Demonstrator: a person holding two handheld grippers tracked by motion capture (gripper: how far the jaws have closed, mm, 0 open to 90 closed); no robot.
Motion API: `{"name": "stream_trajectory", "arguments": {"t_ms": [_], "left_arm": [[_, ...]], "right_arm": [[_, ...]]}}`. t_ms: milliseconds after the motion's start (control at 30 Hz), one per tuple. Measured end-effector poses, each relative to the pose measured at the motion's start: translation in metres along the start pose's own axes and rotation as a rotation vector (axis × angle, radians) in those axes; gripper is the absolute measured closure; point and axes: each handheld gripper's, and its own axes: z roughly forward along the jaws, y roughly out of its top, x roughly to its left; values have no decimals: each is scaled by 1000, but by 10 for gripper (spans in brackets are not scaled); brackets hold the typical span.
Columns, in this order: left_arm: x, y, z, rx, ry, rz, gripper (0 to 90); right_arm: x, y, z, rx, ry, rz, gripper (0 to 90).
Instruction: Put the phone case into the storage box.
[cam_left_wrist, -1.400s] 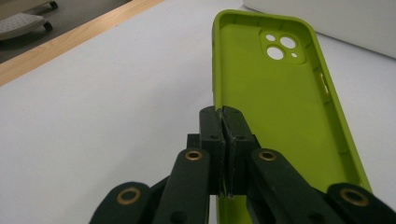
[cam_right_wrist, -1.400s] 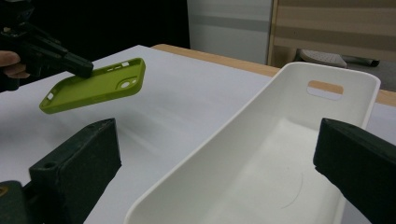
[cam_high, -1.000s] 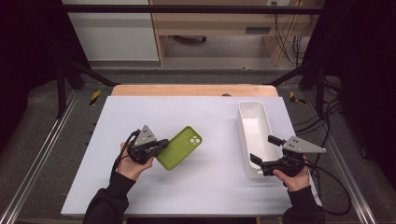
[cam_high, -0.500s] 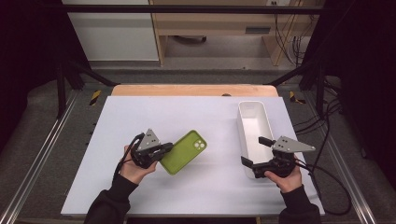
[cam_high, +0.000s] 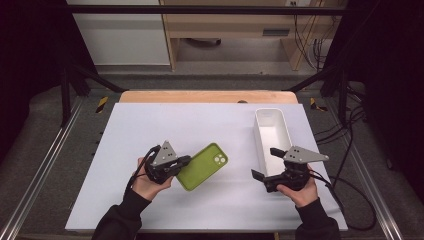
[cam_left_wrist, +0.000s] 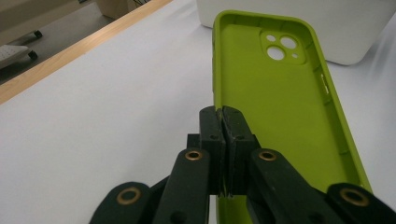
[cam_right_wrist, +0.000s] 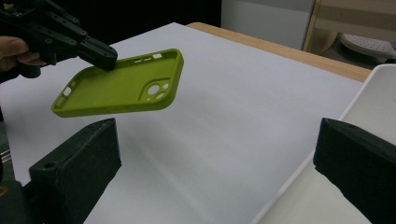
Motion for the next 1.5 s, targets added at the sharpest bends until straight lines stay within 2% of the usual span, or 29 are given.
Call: {"name": "stream_trajectory", "arguments": {"t_ms": [800, 1500], "left_arm": [[-26, 9, 12, 5, -41, 68, 878], [-37, 11, 20, 19, -54, 109, 878]], "right_arm": [[17, 10, 24, 65, 27, 11, 14], [22, 19, 45, 133, 60, 16, 41]]}}
